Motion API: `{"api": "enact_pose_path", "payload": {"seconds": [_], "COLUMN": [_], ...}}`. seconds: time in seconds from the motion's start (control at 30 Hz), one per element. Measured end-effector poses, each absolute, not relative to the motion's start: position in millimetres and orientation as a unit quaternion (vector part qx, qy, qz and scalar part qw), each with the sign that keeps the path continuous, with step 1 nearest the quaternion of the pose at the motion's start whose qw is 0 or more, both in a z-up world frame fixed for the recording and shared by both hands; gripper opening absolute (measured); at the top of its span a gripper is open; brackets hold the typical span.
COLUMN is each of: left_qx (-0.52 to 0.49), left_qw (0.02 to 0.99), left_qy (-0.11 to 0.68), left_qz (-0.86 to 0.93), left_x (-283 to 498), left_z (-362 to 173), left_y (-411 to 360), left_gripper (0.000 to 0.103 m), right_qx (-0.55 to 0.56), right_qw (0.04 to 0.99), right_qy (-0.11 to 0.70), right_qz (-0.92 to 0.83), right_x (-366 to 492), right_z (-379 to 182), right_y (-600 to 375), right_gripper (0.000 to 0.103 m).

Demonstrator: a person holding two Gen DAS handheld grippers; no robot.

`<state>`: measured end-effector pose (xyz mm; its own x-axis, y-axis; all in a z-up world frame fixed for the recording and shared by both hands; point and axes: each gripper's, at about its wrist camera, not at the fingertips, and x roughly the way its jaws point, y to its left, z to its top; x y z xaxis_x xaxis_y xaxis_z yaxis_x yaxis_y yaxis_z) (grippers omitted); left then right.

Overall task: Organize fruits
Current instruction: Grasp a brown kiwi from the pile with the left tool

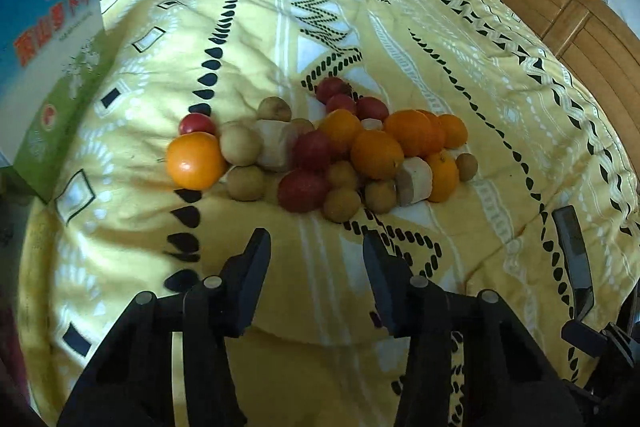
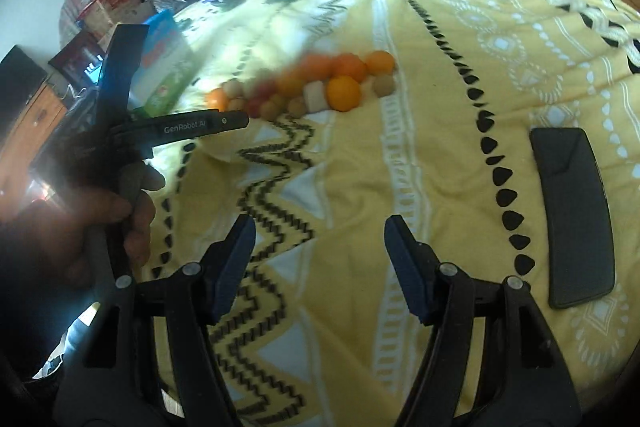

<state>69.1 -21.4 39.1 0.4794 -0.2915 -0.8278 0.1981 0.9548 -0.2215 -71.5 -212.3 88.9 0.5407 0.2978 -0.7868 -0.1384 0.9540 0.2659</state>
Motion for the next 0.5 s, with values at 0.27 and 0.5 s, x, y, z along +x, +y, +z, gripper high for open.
{"api": "enact_pose_path", "payload": {"seconds": [0.27, 0.5], "left_qx": [-0.053, -0.048], "left_qw": [0.857, 0.865], "left_qy": [0.495, 0.484], "left_qz": [-0.130, -0.125], "left_x": [91.2, 88.6], "left_z": [22.5, 22.3], "left_y": [-33.6, -35.9], "left_gripper": [0.048, 0.030], "right_qx": [0.096, 0.102], "right_qw": [0.868, 0.866], "right_qy": [0.472, 0.475], "right_qz": [0.121, 0.119], "right_x": [-53.7, -46.0], "right_z": [74.3, 66.5], "right_y": [-224.9, -228.3], "right_gripper": [0.068, 0.063]}}
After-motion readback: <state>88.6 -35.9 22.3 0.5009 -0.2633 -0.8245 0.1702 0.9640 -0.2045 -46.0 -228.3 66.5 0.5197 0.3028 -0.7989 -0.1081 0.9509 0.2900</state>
